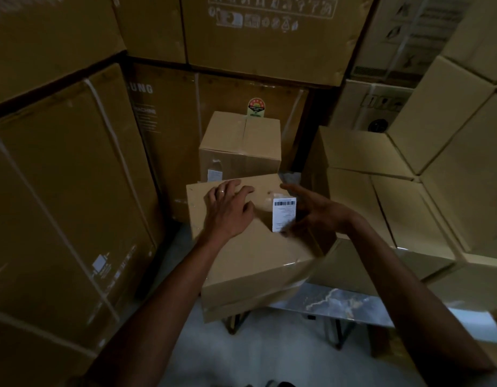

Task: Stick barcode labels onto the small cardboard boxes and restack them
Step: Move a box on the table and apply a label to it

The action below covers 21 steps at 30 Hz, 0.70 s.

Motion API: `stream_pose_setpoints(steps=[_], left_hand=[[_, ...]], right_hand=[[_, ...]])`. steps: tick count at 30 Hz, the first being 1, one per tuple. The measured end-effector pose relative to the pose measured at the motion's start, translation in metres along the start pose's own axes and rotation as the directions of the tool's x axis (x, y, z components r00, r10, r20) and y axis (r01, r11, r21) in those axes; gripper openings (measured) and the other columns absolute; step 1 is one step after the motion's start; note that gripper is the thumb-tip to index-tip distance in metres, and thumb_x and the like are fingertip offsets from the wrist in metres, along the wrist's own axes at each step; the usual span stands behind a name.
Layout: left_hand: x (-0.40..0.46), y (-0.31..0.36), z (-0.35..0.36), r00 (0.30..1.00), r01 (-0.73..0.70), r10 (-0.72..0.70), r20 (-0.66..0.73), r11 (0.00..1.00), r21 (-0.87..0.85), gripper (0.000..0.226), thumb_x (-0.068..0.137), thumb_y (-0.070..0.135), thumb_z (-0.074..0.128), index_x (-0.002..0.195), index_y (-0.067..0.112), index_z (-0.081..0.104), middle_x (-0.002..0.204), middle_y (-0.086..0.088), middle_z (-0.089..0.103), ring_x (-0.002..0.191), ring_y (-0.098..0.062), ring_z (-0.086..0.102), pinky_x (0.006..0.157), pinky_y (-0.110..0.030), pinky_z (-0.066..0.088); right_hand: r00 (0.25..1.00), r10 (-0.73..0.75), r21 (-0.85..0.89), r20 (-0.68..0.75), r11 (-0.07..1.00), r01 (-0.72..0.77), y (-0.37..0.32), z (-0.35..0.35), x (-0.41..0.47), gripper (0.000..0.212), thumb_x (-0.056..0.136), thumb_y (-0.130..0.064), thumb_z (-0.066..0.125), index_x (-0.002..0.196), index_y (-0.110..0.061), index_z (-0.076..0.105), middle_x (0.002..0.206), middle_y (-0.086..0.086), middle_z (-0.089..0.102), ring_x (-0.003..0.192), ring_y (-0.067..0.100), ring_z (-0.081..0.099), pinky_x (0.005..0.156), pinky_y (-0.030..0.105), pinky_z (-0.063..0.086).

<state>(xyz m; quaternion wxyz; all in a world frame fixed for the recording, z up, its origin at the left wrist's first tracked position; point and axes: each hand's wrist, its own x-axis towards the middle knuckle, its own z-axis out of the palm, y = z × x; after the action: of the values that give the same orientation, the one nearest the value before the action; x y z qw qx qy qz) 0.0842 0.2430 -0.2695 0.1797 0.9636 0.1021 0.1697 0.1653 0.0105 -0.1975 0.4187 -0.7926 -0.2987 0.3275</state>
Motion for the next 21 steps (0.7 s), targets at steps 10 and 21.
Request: stream_pose_setpoints(steps=[10, 21], left_hand=[[0.0, 0.0, 0.0, 1.0, 0.001, -0.001, 0.004, 1.0, -0.009, 0.04, 0.097, 0.04, 0.052, 0.137, 0.038, 0.054, 0.154, 0.0, 0.042, 0.145, -0.024, 0.031, 0.117, -0.047, 0.019], [0.001, 0.001, -0.002, 1.0, -0.002, 0.002, 0.02, 1.0, -0.001, 0.044, 0.095, 0.038, 0.053, 0.138, 0.037, 0.053, 0.154, -0.001, 0.042, 0.145, -0.025, 0.031, 0.117, -0.046, 0.018]], right_hand=[[0.997, -0.011, 0.167, -0.074, 0.986, 0.024, -0.008, 0.006, -0.009, 0.077, 0.083, 0.01, 0.073, 0.147, -0.015, 0.04, 0.114, 0.013, 0.072, 0.1, 0.02, 0.074, 0.076, 0.028, 0.06], [0.981, -0.03, 0.298, -0.193, 0.95, 0.088, -0.008, 0.016, -0.019, 0.072, 0.078, 0.003, 0.082, 0.143, -0.011, 0.052, 0.105, 0.034, 0.069, 0.084, 0.031, 0.074, 0.07, 0.032, 0.06]])
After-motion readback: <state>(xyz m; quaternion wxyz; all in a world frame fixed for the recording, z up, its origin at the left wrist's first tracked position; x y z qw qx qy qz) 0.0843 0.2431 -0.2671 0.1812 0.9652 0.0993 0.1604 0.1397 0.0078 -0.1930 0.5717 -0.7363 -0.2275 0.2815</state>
